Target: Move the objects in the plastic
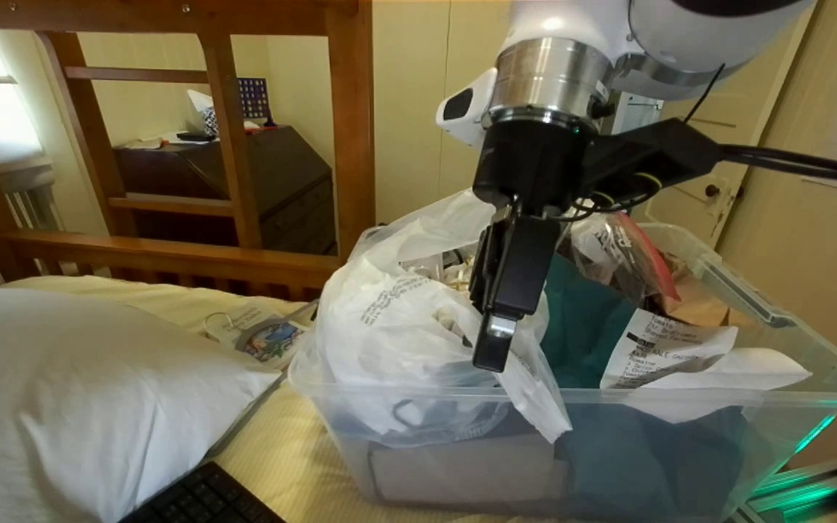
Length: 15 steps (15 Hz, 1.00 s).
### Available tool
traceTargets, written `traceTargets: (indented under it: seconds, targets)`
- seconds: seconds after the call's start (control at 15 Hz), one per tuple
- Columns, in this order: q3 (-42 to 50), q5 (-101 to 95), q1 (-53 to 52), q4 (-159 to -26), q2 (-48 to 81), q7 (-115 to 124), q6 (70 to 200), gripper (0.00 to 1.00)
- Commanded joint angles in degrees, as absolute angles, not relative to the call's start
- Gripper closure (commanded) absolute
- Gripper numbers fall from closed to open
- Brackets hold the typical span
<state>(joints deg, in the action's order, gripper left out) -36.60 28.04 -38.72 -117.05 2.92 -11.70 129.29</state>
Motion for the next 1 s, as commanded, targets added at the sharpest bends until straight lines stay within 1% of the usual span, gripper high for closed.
traceTargets:
  seconds: [0.0,0.13,0.33,0.67,0.93]
  targets:
    - [-37.2,26.8,-38.9,-116.1,4.6,-11.6,130.1,0.65]
    - [-37.2,26.5,-38.8,-115.7,3.7,-11.1,129.3,0.77]
    - [-36.9,25.0,-38.5,-115.2,1.1,-9.8,127.7,0.99]
    - [-36.2,22.3,-37.8,-114.4,-2.4,-8.6,125.9,1.00]
    - [-34.1,13.2,-36.0,-113.8,-7.3,-3.3,119.4,1.00]
